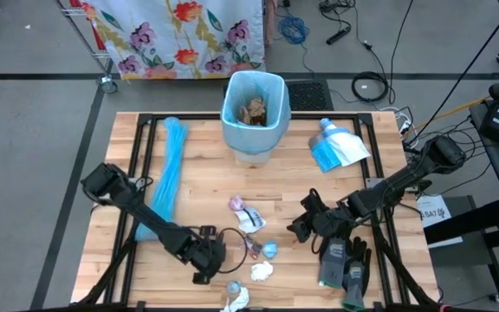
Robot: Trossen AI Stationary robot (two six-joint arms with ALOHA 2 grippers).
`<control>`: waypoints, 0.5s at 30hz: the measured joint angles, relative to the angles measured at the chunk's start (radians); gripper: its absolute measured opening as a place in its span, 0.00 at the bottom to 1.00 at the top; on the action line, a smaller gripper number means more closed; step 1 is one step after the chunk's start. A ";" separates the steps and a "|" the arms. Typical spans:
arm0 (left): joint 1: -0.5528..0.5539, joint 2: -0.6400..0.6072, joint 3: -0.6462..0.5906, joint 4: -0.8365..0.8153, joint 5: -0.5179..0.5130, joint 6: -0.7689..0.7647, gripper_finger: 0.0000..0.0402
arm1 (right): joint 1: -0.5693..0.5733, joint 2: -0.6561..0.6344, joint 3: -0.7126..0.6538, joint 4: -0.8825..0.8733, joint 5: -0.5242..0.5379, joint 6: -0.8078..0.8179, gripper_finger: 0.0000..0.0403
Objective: Place trash/remove bag and relplace
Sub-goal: Put the blue plastic into the blue trash bag inside the white trash bin
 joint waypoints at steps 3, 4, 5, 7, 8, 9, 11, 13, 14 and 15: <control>0.018 -0.007 0.007 -0.016 0.036 -0.004 0.16 | 0.000 0.000 0.000 -0.001 0.000 -0.005 0.42; 0.021 -0.024 0.009 -0.025 0.041 -0.003 0.09 | 0.000 0.000 0.000 -0.001 0.000 -0.006 0.42; 0.025 -0.044 0.012 -0.038 0.041 -0.001 0.07 | 0.000 0.000 0.000 -0.002 0.000 -0.006 0.42; 0.041 -0.080 0.015 -0.078 0.034 -0.003 0.07 | 0.000 0.000 0.000 -0.002 0.000 -0.008 0.42; 0.051 -0.100 0.020 -0.102 0.018 -0.003 0.07 | 0.001 0.001 0.000 -0.003 -0.002 -0.016 0.42; 0.061 -0.127 0.032 -0.127 -0.001 -0.003 0.07 | 0.002 0.002 0.000 -0.004 -0.002 -0.028 0.42; 0.085 -0.192 0.071 -0.178 -0.035 -0.003 0.07 | 0.002 0.002 0.000 -0.007 -0.002 -0.057 0.42; 0.111 -0.256 0.099 -0.255 -0.062 0.007 0.07 | 0.002 0.006 0.000 -0.012 -0.002 -0.080 0.42; 0.131 -0.281 0.115 -0.286 -0.074 0.020 0.07 | 0.002 0.010 0.000 -0.013 -0.002 -0.091 0.42; 0.152 -0.302 0.135 -0.303 -0.088 0.031 0.07 | 0.001 0.015 0.000 -0.014 -0.002 -0.105 0.42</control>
